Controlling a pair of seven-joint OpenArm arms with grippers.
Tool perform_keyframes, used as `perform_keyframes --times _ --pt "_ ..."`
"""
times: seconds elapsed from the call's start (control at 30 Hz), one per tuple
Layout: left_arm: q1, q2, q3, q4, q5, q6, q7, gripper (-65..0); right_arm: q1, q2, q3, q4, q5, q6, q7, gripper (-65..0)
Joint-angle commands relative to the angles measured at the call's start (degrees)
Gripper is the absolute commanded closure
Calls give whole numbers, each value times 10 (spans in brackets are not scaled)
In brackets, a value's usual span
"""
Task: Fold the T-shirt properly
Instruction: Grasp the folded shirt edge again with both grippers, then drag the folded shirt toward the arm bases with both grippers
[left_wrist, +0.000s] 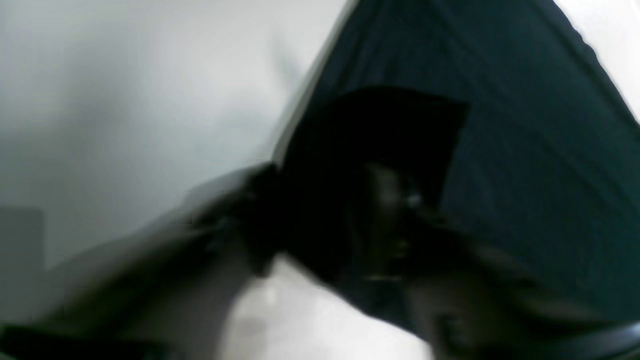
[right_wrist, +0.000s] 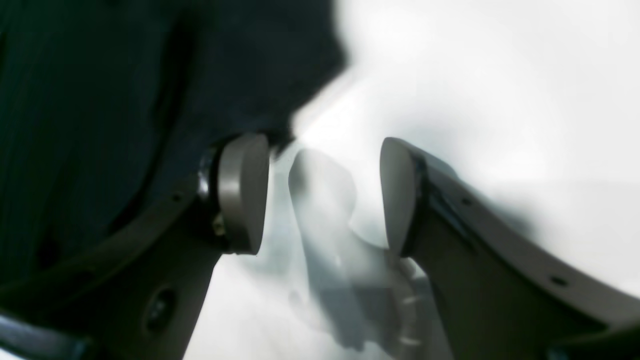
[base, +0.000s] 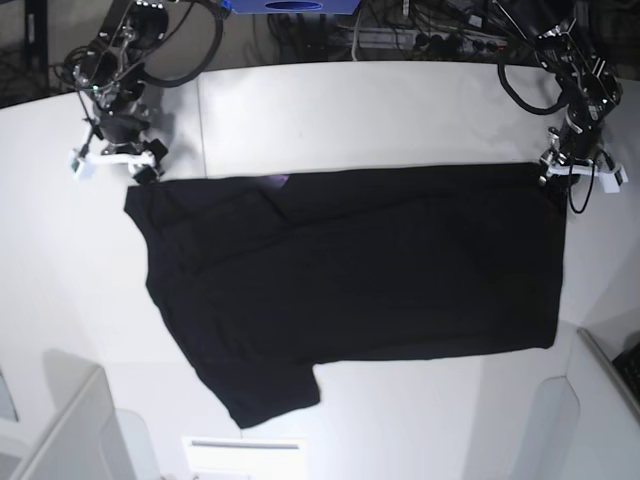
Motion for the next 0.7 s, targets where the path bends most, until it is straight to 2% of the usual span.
perform_keyframes --times 0.0,0.13,0.43,0.57,0.63,0.67 --pt "1 -5 0 4 0 1 6 -125 6 3 1 8 8 6 8 -333" --pt "0 -5 0 4 0 1 7 -49 19 5 4 -8 41 6 6 -336" --pt "-2 -5 0 4 0 1 7 -43 67 9 4 -79 44 6 6 -335" --pt "-2 -7 0 4 0 1 8 0 74 19 3 -101 46 6 7 -326" --pt "-2 -8 0 4 0 1 8 0 74 19 4 -101 46 6 7 -248" --pt "-2 -9 0 4 1 1 8 0 74 19 4 -101 46 6 8 -171"
